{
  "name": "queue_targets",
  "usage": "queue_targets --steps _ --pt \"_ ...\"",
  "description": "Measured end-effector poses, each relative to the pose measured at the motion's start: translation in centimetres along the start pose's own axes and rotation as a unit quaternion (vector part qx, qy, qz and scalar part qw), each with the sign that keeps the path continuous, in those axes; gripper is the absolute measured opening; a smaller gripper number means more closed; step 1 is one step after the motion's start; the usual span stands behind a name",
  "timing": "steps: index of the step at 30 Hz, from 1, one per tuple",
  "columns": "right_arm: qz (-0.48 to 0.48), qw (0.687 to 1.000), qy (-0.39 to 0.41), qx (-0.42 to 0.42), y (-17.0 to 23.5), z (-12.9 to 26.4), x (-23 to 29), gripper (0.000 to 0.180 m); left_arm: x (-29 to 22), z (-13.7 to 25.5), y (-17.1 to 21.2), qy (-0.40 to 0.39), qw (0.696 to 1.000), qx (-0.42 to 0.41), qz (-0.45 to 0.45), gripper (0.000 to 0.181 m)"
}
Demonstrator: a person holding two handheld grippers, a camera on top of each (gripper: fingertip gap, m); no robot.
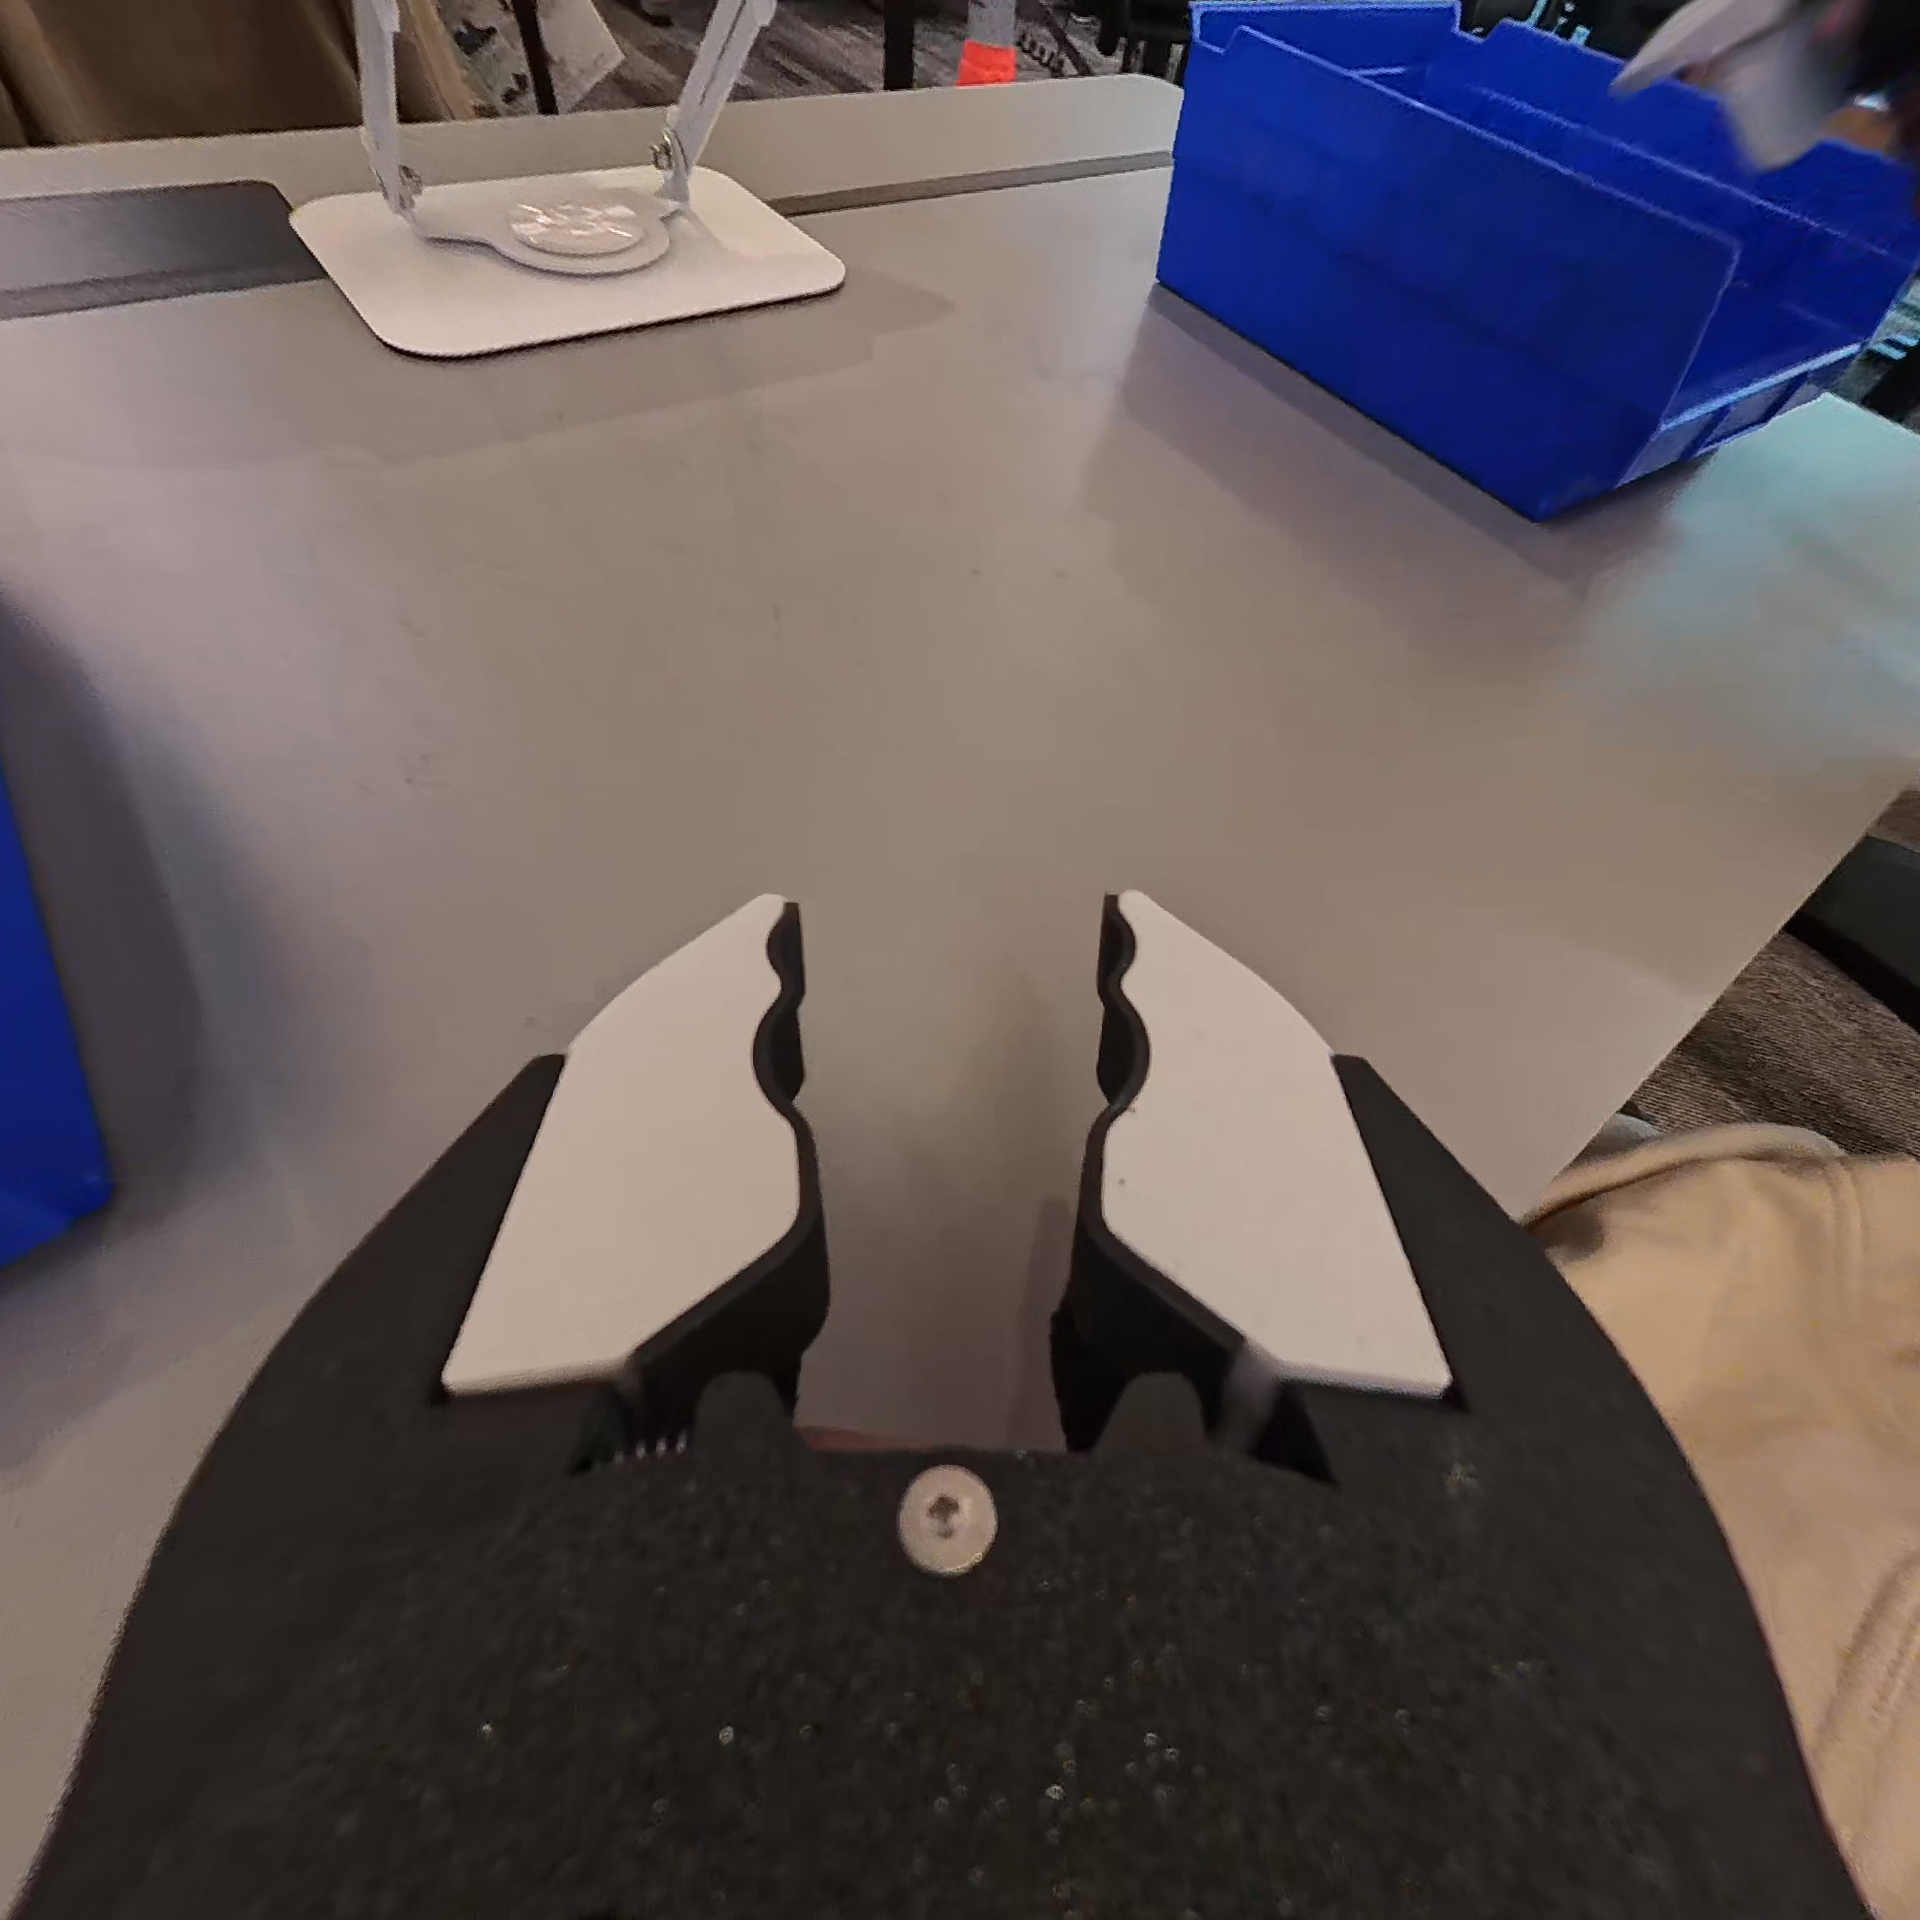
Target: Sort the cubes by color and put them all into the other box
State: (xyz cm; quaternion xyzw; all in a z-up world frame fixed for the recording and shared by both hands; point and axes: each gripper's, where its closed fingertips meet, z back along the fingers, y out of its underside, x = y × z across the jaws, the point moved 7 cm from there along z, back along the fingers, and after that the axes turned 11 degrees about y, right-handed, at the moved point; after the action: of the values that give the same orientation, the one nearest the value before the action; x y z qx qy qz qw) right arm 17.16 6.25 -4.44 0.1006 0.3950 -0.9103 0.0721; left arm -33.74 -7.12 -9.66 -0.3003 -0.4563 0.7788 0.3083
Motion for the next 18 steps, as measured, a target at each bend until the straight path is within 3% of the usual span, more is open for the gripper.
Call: queue_targets --steps 2,5,7,9,18 --pt "-0.043 0.988 -0.036 -0.147 -0.4 6.2 3.2 0.042 0.2 0.1 -0.1 -0.015 1.0 -0.004 -0.004 0.054" --pt "-0.109 0.927 -0.21 -0.29 3.0 12.7 12.4 0.031 0.4 0.1 0.0 -0.04 0.999 -0.009 -0.003 0.053" --pt "-0.145 0.894 -0.315 -0.283 6.2 13.4 18.5 0.033 0.4 0.1 0.0 -0.049 0.999 -0.01 -0.004 0.053" --pt "-0.153 0.888 -0.359 -0.244 8.4 12.7 22.7 0.04 0.2 0.1 0.2 -0.055 0.998 -0.007 -0.01 0.054" --pt "-0.093 0.906 -0.337 -0.24 9.6 11.7 25.5 0.036 -0.2 0.7 0.6 -0.047 0.999 0.003 -0.008 0.054"
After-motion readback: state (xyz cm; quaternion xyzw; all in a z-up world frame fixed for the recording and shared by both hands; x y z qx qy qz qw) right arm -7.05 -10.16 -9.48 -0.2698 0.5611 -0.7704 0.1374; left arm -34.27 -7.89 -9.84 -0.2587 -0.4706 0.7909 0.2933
